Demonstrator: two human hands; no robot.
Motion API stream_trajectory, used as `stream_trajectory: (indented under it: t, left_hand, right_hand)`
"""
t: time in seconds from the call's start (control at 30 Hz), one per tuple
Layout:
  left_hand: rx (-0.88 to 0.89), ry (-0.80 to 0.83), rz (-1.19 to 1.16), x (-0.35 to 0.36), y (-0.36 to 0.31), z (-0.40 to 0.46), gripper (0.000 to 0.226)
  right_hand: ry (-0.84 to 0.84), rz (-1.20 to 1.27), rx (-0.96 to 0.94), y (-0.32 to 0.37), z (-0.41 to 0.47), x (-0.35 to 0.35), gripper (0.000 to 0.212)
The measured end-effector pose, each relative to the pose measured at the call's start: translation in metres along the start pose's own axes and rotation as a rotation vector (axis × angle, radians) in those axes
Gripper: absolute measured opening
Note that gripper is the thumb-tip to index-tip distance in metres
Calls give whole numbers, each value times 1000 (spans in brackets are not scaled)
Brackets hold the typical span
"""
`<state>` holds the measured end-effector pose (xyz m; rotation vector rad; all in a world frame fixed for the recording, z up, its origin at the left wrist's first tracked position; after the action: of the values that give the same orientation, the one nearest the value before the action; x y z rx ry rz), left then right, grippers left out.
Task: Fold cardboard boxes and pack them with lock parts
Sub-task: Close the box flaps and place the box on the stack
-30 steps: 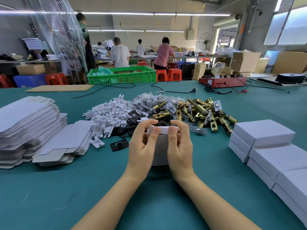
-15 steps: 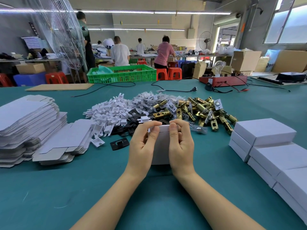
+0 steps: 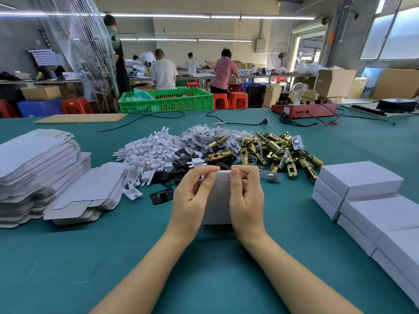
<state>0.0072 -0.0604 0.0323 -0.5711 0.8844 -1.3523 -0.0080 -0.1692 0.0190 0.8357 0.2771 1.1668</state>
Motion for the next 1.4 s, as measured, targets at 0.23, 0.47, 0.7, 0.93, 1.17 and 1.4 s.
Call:
stream_trajectory:
  t: [0.23,0.47,0.7,0.93,1.17,1.4]
  left_hand:
    - [-10,-37,-18,4,-3,1,16]
    - [14,-33,34,-1,-3,0,17]
    - [31,-19,48,-2,-1,1,17]
    - [41,38,35,-2,2,-1,20]
    - [-25,23,-55,5,-2,-2,22]
    - [-34,3,-20,4,-1,-1,19]
  right_hand:
    - [29,-45,-29,0,0,1,8]
    - [25,-26,-4,-1,0,3,6]
    - [43,-26,-5,-1,0,2,7]
    - [117,-12,-38,2,-2,3,17]
    - [89,59,61,3,-2,3,15]
    - [99,113,124,3,-2,5,11]
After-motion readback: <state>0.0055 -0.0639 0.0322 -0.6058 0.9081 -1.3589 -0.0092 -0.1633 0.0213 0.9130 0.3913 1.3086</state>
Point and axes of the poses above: each hand's wrist, its own z-axis towards the middle knuckle, its own x-axis out of the palm, y = z × x, the point moved 1 cm from there along z, towards the middle knuckle, and after that the axes turned 14 degrees about z, right-handed, at the moved point
